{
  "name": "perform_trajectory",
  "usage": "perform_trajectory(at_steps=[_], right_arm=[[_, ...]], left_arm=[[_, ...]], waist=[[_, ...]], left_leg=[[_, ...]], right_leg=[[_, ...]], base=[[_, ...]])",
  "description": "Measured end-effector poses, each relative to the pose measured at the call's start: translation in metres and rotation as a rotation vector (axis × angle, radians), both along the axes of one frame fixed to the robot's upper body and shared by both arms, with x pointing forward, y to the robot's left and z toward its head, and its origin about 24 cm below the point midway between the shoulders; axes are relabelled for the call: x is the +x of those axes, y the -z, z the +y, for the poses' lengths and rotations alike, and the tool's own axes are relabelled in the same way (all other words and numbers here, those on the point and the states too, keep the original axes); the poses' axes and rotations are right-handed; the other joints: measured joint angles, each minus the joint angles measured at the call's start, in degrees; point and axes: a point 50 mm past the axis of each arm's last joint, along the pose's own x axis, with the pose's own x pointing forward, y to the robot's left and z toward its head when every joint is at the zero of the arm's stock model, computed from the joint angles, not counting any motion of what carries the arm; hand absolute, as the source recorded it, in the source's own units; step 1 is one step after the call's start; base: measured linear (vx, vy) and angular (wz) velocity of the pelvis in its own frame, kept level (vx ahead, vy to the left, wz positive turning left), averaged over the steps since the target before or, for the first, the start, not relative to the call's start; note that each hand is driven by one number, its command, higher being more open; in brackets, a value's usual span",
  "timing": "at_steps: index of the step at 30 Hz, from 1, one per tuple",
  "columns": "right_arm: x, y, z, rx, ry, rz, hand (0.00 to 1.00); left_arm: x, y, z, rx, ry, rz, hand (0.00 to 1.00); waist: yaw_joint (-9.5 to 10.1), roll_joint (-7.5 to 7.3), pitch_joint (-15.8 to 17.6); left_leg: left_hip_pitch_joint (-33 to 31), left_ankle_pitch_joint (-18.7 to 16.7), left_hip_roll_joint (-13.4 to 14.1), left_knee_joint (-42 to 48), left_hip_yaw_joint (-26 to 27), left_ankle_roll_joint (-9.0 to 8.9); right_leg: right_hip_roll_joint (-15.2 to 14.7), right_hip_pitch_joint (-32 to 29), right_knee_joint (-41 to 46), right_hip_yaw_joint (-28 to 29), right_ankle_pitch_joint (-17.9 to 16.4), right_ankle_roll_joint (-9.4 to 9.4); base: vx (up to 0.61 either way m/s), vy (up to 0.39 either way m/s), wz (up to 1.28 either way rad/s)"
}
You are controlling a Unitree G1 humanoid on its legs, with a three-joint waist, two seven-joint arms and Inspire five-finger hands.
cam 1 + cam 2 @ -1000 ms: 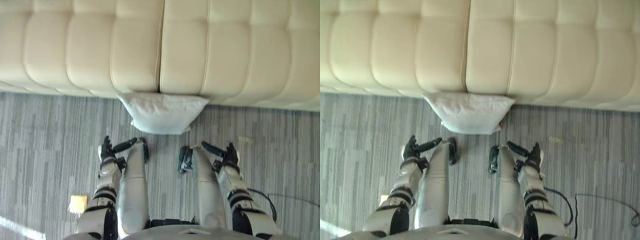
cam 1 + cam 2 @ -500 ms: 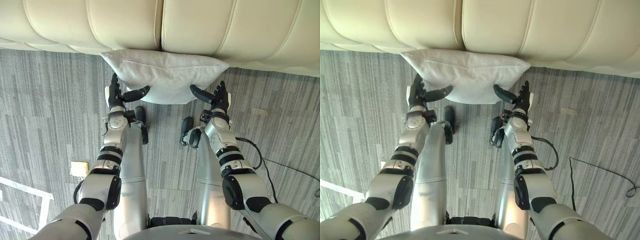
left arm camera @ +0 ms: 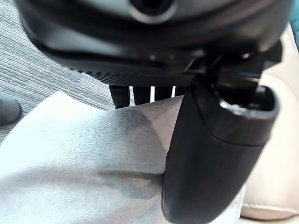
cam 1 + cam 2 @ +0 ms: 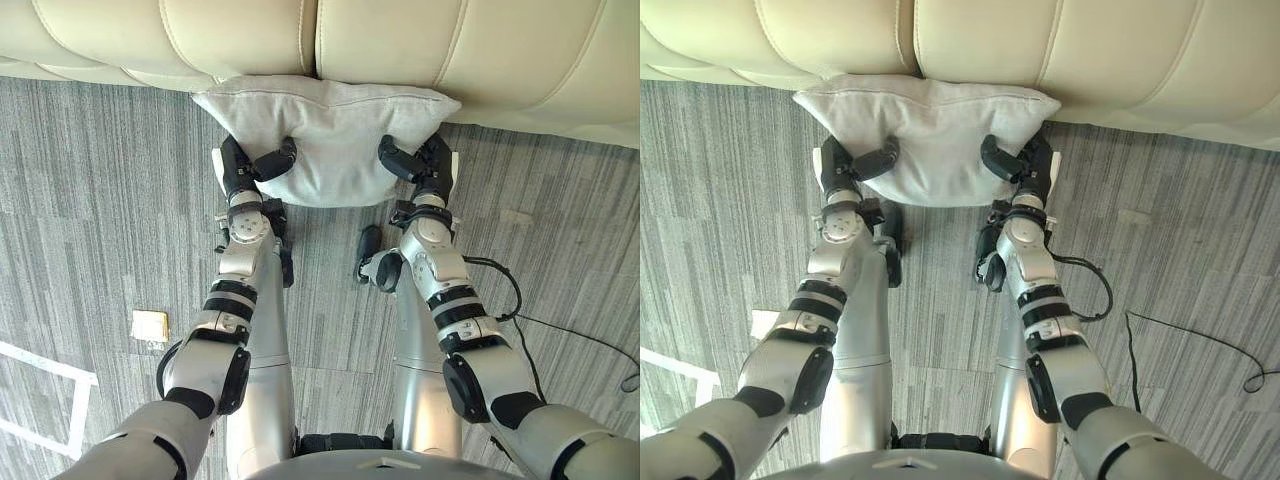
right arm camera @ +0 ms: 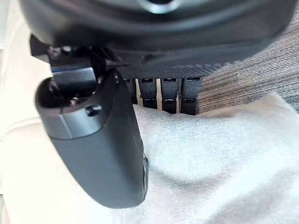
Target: Pick up cushions and gather them together orderly.
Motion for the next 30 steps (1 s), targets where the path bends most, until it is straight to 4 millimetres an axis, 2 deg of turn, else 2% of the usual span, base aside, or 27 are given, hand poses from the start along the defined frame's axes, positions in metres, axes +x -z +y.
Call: perform_trajectory(at_steps=[4, 8, 10, 12, 13, 16, 20, 23, 24, 27, 29, 30], right_arm=[[-0.024, 0.004, -0.011, 0.031, 0.023, -0.076, 0.0], [-0.045, 0.018, -0.02, 0.038, 0.046, -0.075, 0.0], [-0.068, 0.027, -0.029, 0.01, 0.073, -0.083, 0.0], [-0.079, 0.03, -0.033, -0.013, 0.079, -0.087, 0.0], [-0.09, 0.036, -0.037, -0.054, 0.082, -0.075, 0.0], [-0.114, 0.055, -0.045, -0.135, 0.069, -0.01, 0.0], [-0.138, 0.077, -0.048, -0.179, 0.047, 0.084, 0.0], [-0.148, 0.085, -0.051, -0.216, 0.037, 0.121, 0.0], [-0.154, 0.087, -0.051, -0.252, 0.031, 0.135, 0.0], [-0.162, 0.089, -0.052, -0.27, 0.027, 0.149, 0.0], [-0.17, 0.089, -0.052, -0.287, 0.028, 0.156, 0.0], [-0.172, 0.091, -0.052, -0.29, 0.026, 0.169, 0.0]], left_arm=[[-0.017, 0.002, -0.006, -0.001, 0.045, -0.05, 0.0], [-0.038, 0.019, -0.013, -0.01, 0.09, -0.038, 0.0], [-0.059, 0.03, -0.02, -0.027, 0.128, -0.041, 0.0], [-0.068, 0.036, -0.023, -0.04, 0.14, -0.032, 0.0], [-0.077, 0.046, -0.024, -0.053, 0.152, -0.004, 0.0], [-0.098, 0.071, -0.023, -0.06, 0.17, 0.078, 0.0], [-0.123, 0.094, -0.021, -0.042, 0.172, 0.159, 0.0], [-0.134, 0.101, -0.02, -0.049, 0.177, 0.187, 0.0], [-0.14, 0.105, -0.018, -0.051, 0.179, 0.206, 0.0], [-0.15, 0.11, -0.017, -0.052, 0.182, 0.228, 0.0], [-0.157, 0.112, -0.016, -0.052, 0.188, 0.238, 0.0], [-0.16, 0.115, -0.016, -0.054, 0.19, 0.252, 0.0]], waist=[[-0.18, -0.06, -0.2], [0.03, -0.15, -1.3], [0.1, -0.44, -2.7], [0.12, -0.48, -3.5], [0.29, -0.57, -4.8], [0.26, -0.53, -9.9], [0.29, -0.28, -14.5], [0.27, 0.46, -17.0], [0.33, 1.17, -17.6], [0.45, 2.04, -18.5], [0.42, 2.29, -18.7], [0.42, 2.31, -18.8]], left_leg=[[8.4, 0.9, 0.6, -5.4, 1.0, 0.39], [18.4, 1.7, 0.7, -11.7, 2.0, 0.53], [25.3, 2.2, 0.6, -15.9, 2.8, 0.43], [28.7, 2.3, 0.5, -17.8, 3.2, 0.23], [32.8, 2.3, 0.5, -20.3, 3.9, 0.28], [39.5, 2.4, 0.4, -25.3, 4.7, 0.38], [48.0, 2.5, 0.5, -31.1, 5.9, 0.48], [50.8, 2.5, 0.5, -32.8, 6.1, 0.48], [53.2, 2.5, 0.6, -33.1, 6.1, 0.53], [55.3, 1.4, 1.1, -32.1, 6.1, 0.76], [55.3, 0.5, 1.4, -28.4, 6.1, 1.52], [54.9, 0.3, 1.7, -25.2, 6.1, 1.81]], right_leg=[[0.8, 7.8, -5.1, 0.3, 1.3, 0.52], [1.3, 17.0, -11.4, 0.5, 2.5, 0.48], [1.3, 23.6, -15.2, 0.6, 2.8, 0.66], [1.3, 26.9, -17.1, 0.6, 2.8, 0.78], [1.3, 30.8, -19.3, 0.7, 3.0, 0.63], [1.5, 37.2, -24.2, 0.7, 3.2, 0.96], [1.8, 45.2, -29.6, 0.8, 3.2, 1.11], [2.0, 48.1, -31.5, 0.7, 3.2, 1.15], [2.2, 50.9, -32.8, 0.6, 3.0, 1.36], [2.6, 53.8, -33.5, 0.5, 2.7, 1.7], [2.6, 55.4, -33.2, 0.1, 1.0, 1.44], [2.6, 56.9, -33.3, -0.3, 0.2, 0.64]], base=[[0.01, 0.011, -0.11], [0.05, 0.011, -0.1], [0.12, 0.007, -0.04], [0.11, 0.011, -0.04], [0.14, 0.019, -0.05], [0.16, 0.027, -0.04], [0.17, 0.019, -0.07], [0.14, -0.009, -0.04], [0.11, -0.021, -0.07], [0.05, -0.008, -0.06], [0.01, -0.003, 0.07], [0.01, -0.002, 0.13]])
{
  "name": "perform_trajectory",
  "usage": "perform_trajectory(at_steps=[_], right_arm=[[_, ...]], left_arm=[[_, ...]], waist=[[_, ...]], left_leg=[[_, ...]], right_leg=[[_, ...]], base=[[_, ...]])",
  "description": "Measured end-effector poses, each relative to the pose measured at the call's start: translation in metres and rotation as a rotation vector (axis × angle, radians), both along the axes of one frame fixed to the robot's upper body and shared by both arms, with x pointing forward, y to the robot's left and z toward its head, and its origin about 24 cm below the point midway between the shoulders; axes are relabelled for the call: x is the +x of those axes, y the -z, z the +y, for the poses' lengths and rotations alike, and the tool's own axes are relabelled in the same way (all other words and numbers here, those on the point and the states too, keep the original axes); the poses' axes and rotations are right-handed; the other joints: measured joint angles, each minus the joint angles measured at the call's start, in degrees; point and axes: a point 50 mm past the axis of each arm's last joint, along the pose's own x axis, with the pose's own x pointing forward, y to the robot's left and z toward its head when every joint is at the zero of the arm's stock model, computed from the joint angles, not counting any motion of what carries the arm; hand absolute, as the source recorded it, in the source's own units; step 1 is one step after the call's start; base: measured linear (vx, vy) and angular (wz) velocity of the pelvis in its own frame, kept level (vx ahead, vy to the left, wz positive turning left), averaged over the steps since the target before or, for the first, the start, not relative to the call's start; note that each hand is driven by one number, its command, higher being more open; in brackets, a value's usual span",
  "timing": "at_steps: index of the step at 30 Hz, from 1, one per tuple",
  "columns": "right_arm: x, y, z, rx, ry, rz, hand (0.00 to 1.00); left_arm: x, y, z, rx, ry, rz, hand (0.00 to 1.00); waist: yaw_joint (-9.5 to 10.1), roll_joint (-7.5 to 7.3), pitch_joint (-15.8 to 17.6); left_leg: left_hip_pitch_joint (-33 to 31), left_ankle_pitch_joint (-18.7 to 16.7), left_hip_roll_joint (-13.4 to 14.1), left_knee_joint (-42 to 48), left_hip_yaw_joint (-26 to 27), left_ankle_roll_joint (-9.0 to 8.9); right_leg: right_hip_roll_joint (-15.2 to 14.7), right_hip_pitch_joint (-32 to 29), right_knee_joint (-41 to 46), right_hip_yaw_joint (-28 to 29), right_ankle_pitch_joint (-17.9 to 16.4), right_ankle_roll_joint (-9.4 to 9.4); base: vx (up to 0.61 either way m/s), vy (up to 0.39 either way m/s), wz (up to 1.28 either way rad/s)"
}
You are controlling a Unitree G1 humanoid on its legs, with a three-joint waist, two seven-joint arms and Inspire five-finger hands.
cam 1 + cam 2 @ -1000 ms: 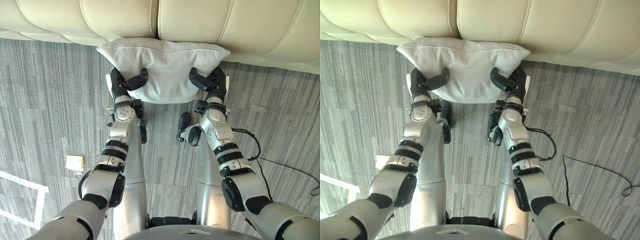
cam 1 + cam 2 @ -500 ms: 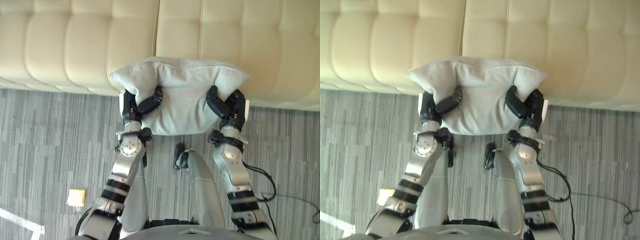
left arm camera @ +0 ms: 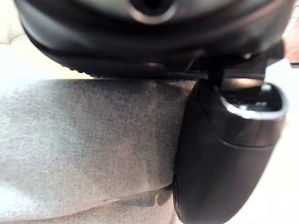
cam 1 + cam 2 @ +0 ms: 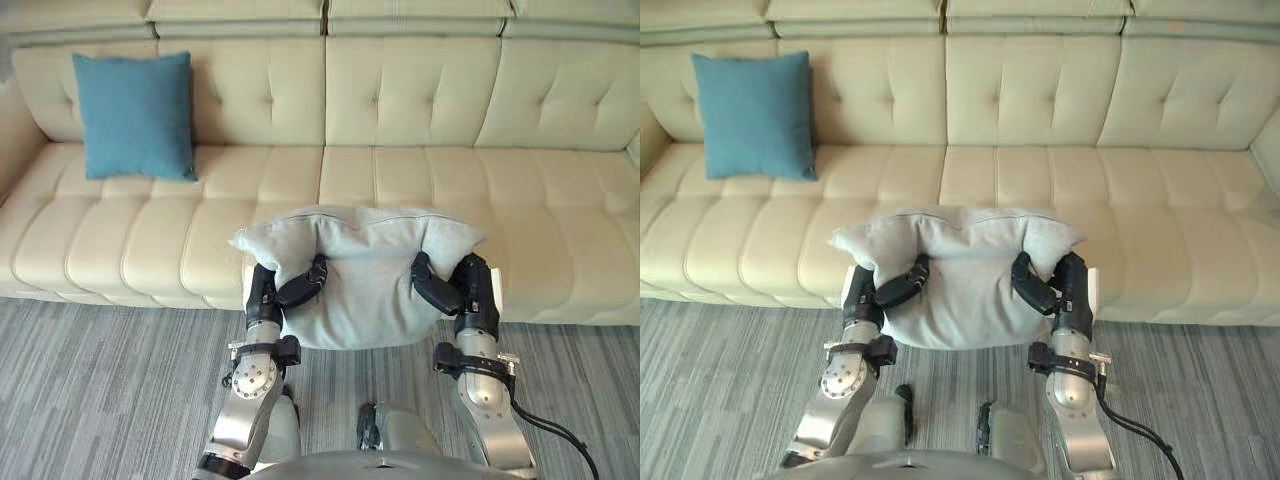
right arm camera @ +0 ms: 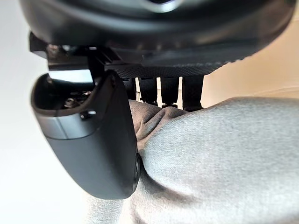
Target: Pick up cushions and gather them together orderly.
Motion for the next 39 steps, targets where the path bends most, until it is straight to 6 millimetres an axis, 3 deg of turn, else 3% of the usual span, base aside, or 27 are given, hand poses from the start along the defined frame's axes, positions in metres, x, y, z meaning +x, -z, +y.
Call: perform_trajectory(at_steps=[2, 3, 6, 7, 9, 10, 12, 14, 16, 17, 18, 19, 21, 22, 23, 24, 25, 27, 33, 36, 39], right_arm=[[-0.004, 0.003, 0.0, 0.0, 0.003, 0.019, 0.0], [-0.004, 0.004, 0.0, 0.0, 0.001, 0.026, 0.0], [-0.003, 0.004, 0.0, -0.002, 0.01, 0.029, 0.0], [-0.002, 0.004, 0.0, -0.002, 0.011, 0.03, 0.0], [0.001, 0.009, 0.002, 0.002, 0.008, 0.054, 0.0], [0.004, 0.012, 0.006, 0.017, 0.008, 0.07, 0.0], [0.003, 0.013, 0.006, 0.016, 0.009, 0.076, 0.0], [0.003, 0.018, 0.007, 0.022, 0.009, 0.097, 0.0], [0.005, 0.033, 0.008, 0.021, 0.004, 0.157, 0.0], [0.004, 0.044, 0.009, 0.026, -0.004, 0.207, 0.0], [0.004, 0.044, 0.009, 0.026, -0.005, 0.208, 0.0], [0.001, 0.054, 0.01, 0.026, -0.018, 0.252, 0.0], [0.001, 0.058, 0.012, 0.024, -0.037, 0.27, 0.0], [0.001, 0.059, 0.013, 0.023, -0.046, 0.275, 0.0], [0.001, 0.059, 0.014, 0.023, -0.051, 0.279, 0.0], [0.002, 0.06, 0.015, 0.022, -0.053, 0.28, 0.0], [0.005, 0.062, 0.01, -0.005, -0.059, 0.293, 0.0], [0.008, 0.064, 0.003, -0.037, -0.06, 0.307, 0.0], [0.004, 0.054, -0.004, -0.032, -0.022, 0.27, 0.0], [0.001, 0.042, -0.005, -0.022, -0.013, 0.22, 0.0], [0.003, 0.035, -0.003, -0.016, -0.015, 0.19, 0.0]], left_arm=[[-0.005, 0.004, 0.0, -0.005, 0.004, 0.022, 0.0], [-0.009, 0.008, -0.001, -0.012, 0.001, 0.039, 0.0], [-0.012, 0.012, -0.002, -0.009, 0.011, 0.058, 0.0], [-0.012, 0.013, -0.002, -0.008, 0.013, 0.063, 0.0], [-0.014, 0.02, -0.001, 0.01, 0.018, 0.093, 0.0], [-0.015, 0.022, 0.002, 0.024, 0.021, 0.105, 0.0], [-0.015, 0.024, 0.002, 0.025, 0.021, 0.116, 0.0], [-0.017, 0.029, 0.002, 0.032, 0.022, 0.137, 0.0], [-0.019, 0.035, 0.008, 0.061, 0.028, 0.164, 0.0], [-0.022, 0.041, 0.012, 0.084, 0.033, 0.191, 0.0], [-0.022, 0.041, 0.012, 0.084, 0.033, 0.192, 0.0], [-0.023, 0.044, 0.015, 0.099, 0.034, 0.209, 0.0], [-0.023, 0.045, 0.019, 0.117, 0.036, 0.211, 0.0], [-0.024, 0.046, 0.022, 0.13, 0.038, 0.219, 0.0], [-0.025, 0.047, 0.024, 0.142, 0.046, 0.225, 0.0], [-0.024, 0.049, 0.025, 0.147, 0.056, 0.228, 0.0], [-0.024, 0.054, 0.022, 0.136, 0.061, 0.255, 0.0], [-0.026, 0.056, 0.016, 0.124, 0.086, 0.267, 0.0], [-0.023, 0.054, 0.006, 0.086, 0.108, 0.255, 0.0], [-0.02, 0.052, 0.003, 0.072, 0.106, 0.242, 0.0], [-0.017, 0.046, 0.004, 0.059, 0.093, 0.217, 0.0]], waist=[[0.05, 0.15, -1.3], [0.28, 0.51, -2.7], [1.2, -0.08, -4.5], [1.25, -0.08, -4.7], [2.56, -0.89, -6.2], [2.48, -1.89, -7.0], [2.61, -2.12, -7.2], [2.58, -2.39, -7.4], [2.22, -3.23, -7.3], [1.21, -3.28, -7.3], [1.18, -3.27, -7.3], [0.4, -3.1, -7.5], [-0.33, -2.93, -7.4], [-0.64, -3.08, -7.5], [-0.89, -4.05, -7.7], [-1.38, -4.55, -7.5], [-1.57, -2.78, -7.5], [-1.05, -1.0, -7.5], [-1.08, -0.87, -7.4], [-0.33, 0.49, -5.5], [0.9, 1.48, -5.1]], left_leg=[[-1.8, -0.2, 0.7, 3.9, 0.1, 0.37], [-4.7, -0.7, 1.5, 7.4, 0.0, 0.81], [-5.9, -3.6, -1.6, -0.7, -0.8, 1.31], [-6.0, -3.4, -2.3, -2.8, -1.1, 1.33], [-4.6, 1.6, -3.6, -6.4, -1.3, 1.68], [-4.5, 0.5, -4.3, -4.5, 0.1, 3.06], [-4.0, -0.4, -4.6, -3.2, 1.2, 3.77], [-0.3, -1.9, -5.9, -4.5, 3.2, 4.83], [6.0, -4.2, -7.2, -7.2, 4.8, 5.66], [9.3, -4.6, -7.3, -8.6, 4.9, 6.26], [9.3, -4.6, -7.3, -8.6, 4.9, 6.27], [11.9, -4.7, -6.6, -10.5, 4.6, 6.3], [12.4, -4.7, -5.1, -11.4, 4.1, 5.74], [12.5, -4.7, -4.6, -11.4, 3.9, 5.07], [12.4, -4.9, -5.3, -11.1, 3.4, 4.59], [12.4, -5.2, -6.1, -10.7, 2.5, 3.89], [12.6, -5.8, -4.7, -10.7, 0.4, 3.08], [13.0, -5.9, -2.5, -12.4, -1.7, 2.99], [11.6, -5.2, -1.3, -12.8, -3.9, 1.62], [7.7, -6.0, -1.3, -0.7, -5.0, 0.04], [4.1, -6.0, -0.3, 7.6, -5.0, 0.02]], right_leg=[[0.4, 0.8, -0.3, -0.5, -0.4, -0.58], [1.3, 1.6, -1.7, -0.4, 0.1, -1.75], [1.0, 2.9, -5.2, -0.3, 0.7, -1.87], [0.9, 3.2, -5.8, -0.2, 0.8, -1.64], [0.6, 4.0, -7.8, 1.4, 1.0, -0.22], [-0.5, 5.1, -9.4, 1.7, 1.5, 1.91], [-1.2, 6.2, -10.0, 2.1, 1.9, 2.68], [-3.1, 5.8, -4.8, 3.4, 2.0, 3.57], [-6.1, 1.0, 11.8, 3.4, 4.1, 6.94], [-7.6, -1.2, 19.1, 2.7, 5.4, 5.19], [-7.7, -1.2, 19.2, 2.7, 5.4, 5.08], [-8.3, -3.6, 21.9, 1.6, 3.6, 2.66], [-7.6, -6.4, 16.7, 1.1, 3.3, 2.31], [-6.7, -6.5, 8.9, 1.4, 3.9, 2.78], [-6.5, -5.2, -0.9, 2.5, 8.2, 3.65], [-6.2, -4.4, -5.2, 3.5, 10.4, 4.82], [-4.5, -2.9, -7.0, 2.8, 11.2, 4.09], [-1.8, -1.2, -10.9, 2.4, 12.8, 2.95], [-0.7, -1.5, -11.2, -0.1, 12.4, 2.05], [-1.1, 1.0, -10.6, -1.7, 11.4, 1.95], [-0.4, 2.5, -11.2, -1.6, 10.5, 0.88]], base=[[0.04, 0.003, 0.14], [0.1, 0.024, 0.08], [0.15, 0.068, 0.05], [0.19, 0.126, -0.03], [0.31, 0.165, -0.35], [0.36, 0.15, -0.31], [0.32, 0.157, -0.22], [0.33, 0.178, -0.38], [0.3, 0.135, -0.36], [0.29, 0.092, -0.18], [0.2, 0.002, -0.01], [0.14, -0.018, 0.05], [0.14, -0.092, 0.06], [0.16, -0.211, 0.07], [0.14, -0.223, 0.12], [0.13, -0.227, 0.13], [0.08, -0.169, 0.05], [0.06, -0.165, -0.22], [0.03, -0.079, 0.15], [-0.02, 0.003, 0.27], [-0.06, 0.015, 0.03]])
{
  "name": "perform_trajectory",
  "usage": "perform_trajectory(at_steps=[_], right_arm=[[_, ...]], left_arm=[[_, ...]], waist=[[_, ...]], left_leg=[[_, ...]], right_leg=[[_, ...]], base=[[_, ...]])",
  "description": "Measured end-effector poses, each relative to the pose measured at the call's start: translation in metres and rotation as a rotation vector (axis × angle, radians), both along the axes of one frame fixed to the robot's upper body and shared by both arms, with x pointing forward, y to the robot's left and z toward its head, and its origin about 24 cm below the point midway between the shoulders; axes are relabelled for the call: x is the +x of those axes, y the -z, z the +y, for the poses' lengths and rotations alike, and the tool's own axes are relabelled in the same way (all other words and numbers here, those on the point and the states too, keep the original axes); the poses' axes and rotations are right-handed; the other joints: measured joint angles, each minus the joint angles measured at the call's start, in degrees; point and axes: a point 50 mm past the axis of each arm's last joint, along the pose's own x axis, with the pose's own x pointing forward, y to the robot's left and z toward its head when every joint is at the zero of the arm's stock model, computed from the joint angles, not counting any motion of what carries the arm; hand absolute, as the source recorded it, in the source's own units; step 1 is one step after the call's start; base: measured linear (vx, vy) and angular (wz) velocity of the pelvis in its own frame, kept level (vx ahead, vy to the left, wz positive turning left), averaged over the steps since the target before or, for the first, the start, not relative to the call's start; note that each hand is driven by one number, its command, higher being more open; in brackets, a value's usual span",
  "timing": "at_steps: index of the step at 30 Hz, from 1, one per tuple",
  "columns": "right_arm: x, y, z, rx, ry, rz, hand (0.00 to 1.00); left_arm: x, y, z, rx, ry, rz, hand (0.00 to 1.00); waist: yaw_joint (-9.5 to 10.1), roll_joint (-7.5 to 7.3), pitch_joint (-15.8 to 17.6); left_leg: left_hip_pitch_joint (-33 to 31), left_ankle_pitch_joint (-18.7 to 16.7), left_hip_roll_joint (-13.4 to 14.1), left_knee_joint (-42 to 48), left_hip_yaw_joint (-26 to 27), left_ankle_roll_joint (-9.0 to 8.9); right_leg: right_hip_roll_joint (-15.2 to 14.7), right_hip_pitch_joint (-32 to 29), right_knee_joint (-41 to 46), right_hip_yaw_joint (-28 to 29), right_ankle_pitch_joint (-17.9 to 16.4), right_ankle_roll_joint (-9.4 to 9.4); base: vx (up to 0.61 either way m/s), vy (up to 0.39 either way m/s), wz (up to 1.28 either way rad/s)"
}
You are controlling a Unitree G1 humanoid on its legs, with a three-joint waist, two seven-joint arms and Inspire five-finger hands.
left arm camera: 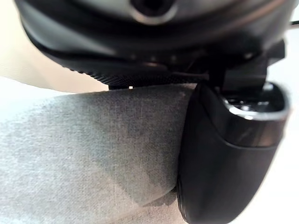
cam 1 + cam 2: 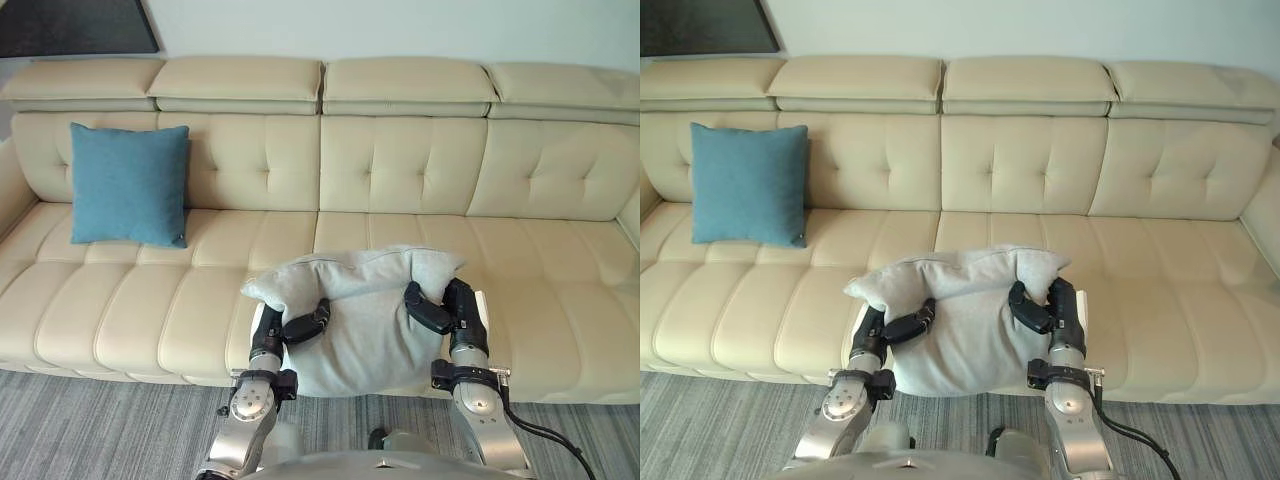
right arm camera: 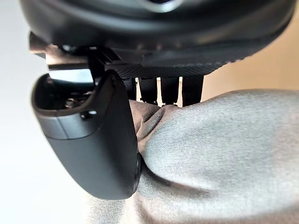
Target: Pick up cushions and gather them together orderly.
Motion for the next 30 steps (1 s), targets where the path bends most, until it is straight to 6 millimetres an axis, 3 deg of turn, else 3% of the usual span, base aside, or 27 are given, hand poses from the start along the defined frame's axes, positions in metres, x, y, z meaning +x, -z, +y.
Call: perform_trajectory(at_steps=[2, 3, 4, 5, 9, 15, 23, 30], right_arm=[[0.004, -0.005, 0.0, -0.001, 0.003, -0.025, 0.0], [0.006, -0.007, 0.0, -0.002, 0.003, -0.033, 0.0], [0.009, -0.007, 0.002, 0.006, 0.001, -0.035, 0.0], [0.008, -0.006, 0.004, 0.014, 0.005, -0.03, 0.0], [0.008, -0.006, 0.004, 0.015, 0.008, -0.025, 0.0], [0.007, 0.0, 0.003, 0.016, 0.013, 0.0, 0.0], [0.022, 0.005, 0.009, 0.002, -0.007, 0.014, 0.0], [0.064, -0.025, 0.023, -0.035, 0.021, -0.132, 0.0]], left_arm=[[0.002, -0.005, -0.002, -0.018, -0.004, -0.023, 0.0], [0.002, -0.006, -0.003, -0.022, -0.005, -0.025, 0.0], [0.002, -0.005, -0.001, -0.023, -0.01, -0.019, 0.0], [0.001, -0.004, 0.0, -0.019, -0.011, -0.016, 0.0], [0.001, -0.004, -0.001, -0.021, -0.009, -0.014, 0.0], [0.002, -0.005, 0.002, 0.003, 0.008, -0.019, 0.0], [0.013, -0.012, 0.011, 0.079, 0.013, -0.062, 0.0], [0.058, -0.054, 0.008, 0.194, -0.052, -0.265, 0.0]], waist=[[0.5, 0.01, 0.0], [0.46, 0.26, -0.2], [1.16, 0.16, -0.4], [1.16, -0.4, -0.6], [0.82, -0.91, -1.2], [0.24, -2.2, -3.5], [0.25, -2.61, -4.4], [0.51, -3.51, -4.0]], left_leg=[[-0.1, -3.5, -0.7, -5.3, -0.3, 1.59], [0.0, -4.0, -1.3, -8.8, -0.8, 1.43], [1.7, -1.5, -2.6, -12.9, -0.7, 0.78], [2.1, -0.6, -2.9, -14.2, 0.1, 1.4], [3.2, 0.1, -4.7, -15.6, 2.0, 1.61], [6.6, 4.7, -8.0, -23.8, 2.1, 2.56], [6.0, 9.0, -7.9, -29.7, -0.4, 2.67], [1.3, 10.4, -6.6, -31.6, -0.1, 2.28]], right_leg=[[0.0, -0.6, -0.3, 1.1, 0.0, -0.11], [0.0, -1.1, -0.3, 1.3, 0.0, -0.12], [0.0, -1.9, -0.7, 3.1, 0.4, 0.58], [-0.2, -1.7, -2.1, 3.9, 1.2, 1.25], [-1.9, -1.7, -2.9, 5.6, 2.6, 3.37], [-4.5, -0.2, -7.2, 6.4, 3.8, 5.32], [-3.8, 0.2, -14.6, 5.3, 8.3, 4.59], [-2.2, -3.4, -19.9, 5.9, 14.1, 3.72]], base=[[-0.07, 0.031, -0.05], [-0.06, 0.096, -0.35], [0.01, 0.121, -0.42], [0.03, 0.12, -0.43], [0.11, 0.115, -0.19], [0.08, 0.052, 0.01], [-0.02, -0.018, 0.04], [-0.08, -0.016, -0.07]])
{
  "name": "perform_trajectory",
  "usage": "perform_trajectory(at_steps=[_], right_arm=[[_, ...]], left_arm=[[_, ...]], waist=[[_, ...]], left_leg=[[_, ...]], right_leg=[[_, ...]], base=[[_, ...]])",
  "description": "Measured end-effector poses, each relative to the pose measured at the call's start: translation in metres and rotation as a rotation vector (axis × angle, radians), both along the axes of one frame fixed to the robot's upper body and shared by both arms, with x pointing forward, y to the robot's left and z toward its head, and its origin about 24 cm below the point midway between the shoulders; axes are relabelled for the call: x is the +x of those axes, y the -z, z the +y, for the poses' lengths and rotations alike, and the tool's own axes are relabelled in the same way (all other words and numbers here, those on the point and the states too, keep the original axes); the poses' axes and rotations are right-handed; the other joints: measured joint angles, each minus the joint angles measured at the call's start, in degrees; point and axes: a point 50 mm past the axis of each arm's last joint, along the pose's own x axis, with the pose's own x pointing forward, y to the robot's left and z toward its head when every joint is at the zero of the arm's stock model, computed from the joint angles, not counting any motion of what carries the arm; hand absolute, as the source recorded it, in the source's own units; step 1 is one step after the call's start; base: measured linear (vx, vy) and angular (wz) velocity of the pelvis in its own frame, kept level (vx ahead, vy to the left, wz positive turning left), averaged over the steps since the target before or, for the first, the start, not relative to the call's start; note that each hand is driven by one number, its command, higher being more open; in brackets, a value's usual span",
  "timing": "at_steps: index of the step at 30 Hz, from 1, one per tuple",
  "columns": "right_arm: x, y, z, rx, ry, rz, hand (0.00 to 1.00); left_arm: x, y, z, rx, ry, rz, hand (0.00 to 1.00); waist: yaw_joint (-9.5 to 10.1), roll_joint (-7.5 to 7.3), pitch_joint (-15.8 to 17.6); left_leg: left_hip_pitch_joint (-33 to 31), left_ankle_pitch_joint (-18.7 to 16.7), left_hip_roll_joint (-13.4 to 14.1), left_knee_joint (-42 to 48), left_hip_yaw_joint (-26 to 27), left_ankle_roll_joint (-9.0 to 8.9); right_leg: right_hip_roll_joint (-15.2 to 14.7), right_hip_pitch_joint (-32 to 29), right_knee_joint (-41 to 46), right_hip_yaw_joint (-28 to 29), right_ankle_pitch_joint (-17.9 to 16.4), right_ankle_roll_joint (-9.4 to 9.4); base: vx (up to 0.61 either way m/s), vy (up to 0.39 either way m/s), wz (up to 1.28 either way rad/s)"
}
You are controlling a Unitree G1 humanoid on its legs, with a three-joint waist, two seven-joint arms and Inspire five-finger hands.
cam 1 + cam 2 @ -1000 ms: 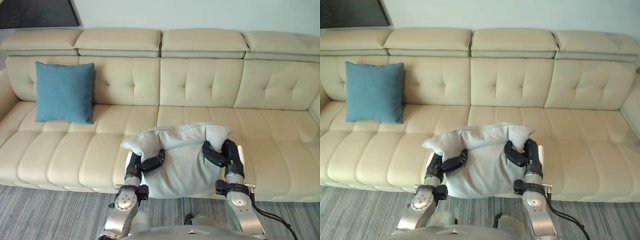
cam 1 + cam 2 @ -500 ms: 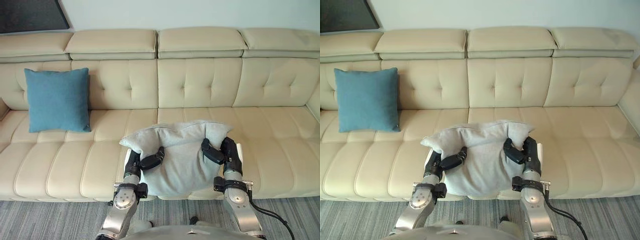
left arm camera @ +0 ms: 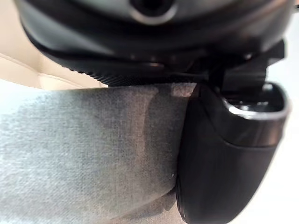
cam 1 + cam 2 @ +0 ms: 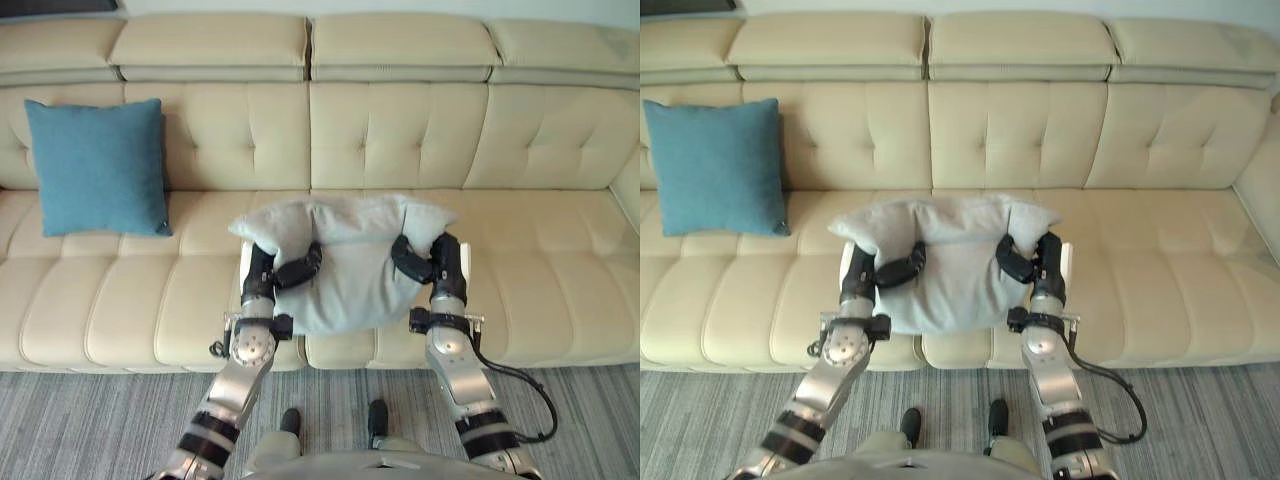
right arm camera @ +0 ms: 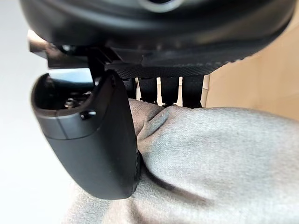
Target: Pick up cushions and gather them together orderly.
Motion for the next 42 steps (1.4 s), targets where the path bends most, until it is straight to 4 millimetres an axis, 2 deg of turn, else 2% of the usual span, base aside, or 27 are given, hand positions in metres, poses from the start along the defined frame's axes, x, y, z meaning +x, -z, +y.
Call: perform_trajectory(at_steps=[3, 6, 7, 15, 16, 17, 20, 23, 28, 33, 36, 42], right_arm=[[0.02, -0.024, 0.008, -0.025, 0.031, -0.104, 0.0], [0.039, -0.054, 0.017, -0.017, 0.056, -0.221, 0.0], [0.048, -0.071, 0.021, -0.013, 0.066, -0.282, 0.0], [0.076, -0.141, 0.037, 0.01, 0.137, -0.522, 0.0], [0.08, -0.148, 0.038, 0.006, 0.141, -0.538, 0.0], [0.084, -0.154, 0.039, 0.001, 0.15, -0.55, 1.0], [0.093, -0.166, 0.04, -0.003, 0.164, -0.568, 1.0], [0.099, -0.171, 0.041, -0.014, 0.171, -0.57, 1.0], [0.108, -0.18, 0.04, -0.045, 0.175, -0.572, 1.0], [0.116, -0.195, 0.047, -0.075, 0.147, -0.589, 1.0], [0.122, -0.202, 0.037, -0.09, 0.169, -0.587, 1.0], [0.131, -0.217, 0.019, -0.069, 0.185, -0.58, 1.0]], left_arm=[[0.023, -0.028, -0.004, 0.018, -0.042, -0.123, 0.0], [0.042, -0.058, -0.008, 0.009, -0.087, -0.239, 0.0], [0.05, -0.074, -0.008, 0.002, -0.114, -0.297, 0.0], [0.088, -0.157, -0.015, 0.019, -0.215, -0.574, 0.0], [0.092, -0.164, -0.015, 0.022, -0.224, -0.591, 1.0], [0.097, -0.172, -0.015, 0.027, -0.234, -0.606, 1.0], [0.107, -0.189, -0.014, 0.047, -0.246, -0.634, 1.0], [0.114, -0.196, -0.011, 0.029, -0.279, -0.633, 1.0], [0.126, -0.211, -0.001, -0.026, -0.371, -0.621, 1.0], [0.131, -0.209, 0.009, -0.072, -0.413, -0.588, 1.0], [0.134, -0.209, 0.01, -0.082, -0.406, -0.589, 1.0], [0.142, -0.211, 0.026, -0.168, -0.452, -0.538, 1.0]], waist=[[0.07, -1.09, 1.0], [0.14, -1.71, 3.6], [0.5, -1.9, 4.7], [0.79, -1.63, 10.9], [0.75, -1.45, 11.8], [0.74, -1.28, 12.9], [0.71, -1.21, 14.5], [0.7, -0.78, 16.9], [0.52, -0.62, 18.8], [0.54, -0.63, 19.0], [0.76, -0.65, 19.0], [0.69, -0.64, 19.7]], left_leg=[[-3.4, 0.3, 0.5, 1.6, 0.3, -0.47], [-6.1, 0.3, 0.9, 3.5, 1.0, -0.61], [-8.1, 0.1, 1.2, 4.7, 1.8, -0.79], [-15.5, -0.1, 2.9, 8.8, 3.1, -1.66], [-15.7, 0.0, 3.1, 8.9, 3.2, -1.74], [-16.1, 0.0, 3.3, 9.2, 3.2, -1.78], [-17.4, 0.1, 3.6, 9.3, 3.1, -2.09], [-17.6, 0.1, 3.8, 9.3, 2.9, -2.13], [-19.6, 0.4, 3.8, 9.3, 1.4, -2.67], [-20.3, 0.5, 3.7, 9.3, 0.4, -2.75], [-21.0, 0.8, 3.4, 9.2, -1.0, -3.13], [-20.2, 1.9, 3.1, 7.5, -2.0, -3.31]], right_leg=[[0.6, -2.9, 0.0, 0.4, 1.3, -0.47], [1.0, -6.0, 2.0, 1.1, 1.4, -0.7], [1.2, -8.5, 3.0, 2.0, 1.7, -0.85], [2.5, -15.3, 3.7, 3.3, 3.9, -1.97], [2.7, -15.5, 3.7, 3.3, 4.1, -2.0], [2.9, -15.8, 3.7, 3.3, 4.2, -2.12], [3.4, -17.1, 3.8, 3.3, 4.4, -2.34], [3.6, -17.3, 3.8, 3.1, 4.4, -2.34], [3.6, -18.7, 3.8, 1.9, 4.5, -2.34], [3.4, -18.7, 3.4, 1.0, 4.5, -2.34], [3.2, -18.7, 2.8, -0.3, 4.5, -2.32], [2.9, -17.5, 1.7, -1.5, 4.9, -2.38]], base=[[-0.08, -0.042, -0.1], [-0.08, -0.033, -0.15], [-0.09, -0.033, -0.23], [-0.06, -0.02, -0.13], [-0.03, -0.027, -0.16], [-0.01, -0.01, -0.06], [0.0, -0.005, -0.01], [0.01, 0.0, -0.01], [0.01, 0.009, 0.11], [0.02, 0.012, 0.11], [0.02, 0.019, 0.2], [0.04, 0.012, 0.1]])
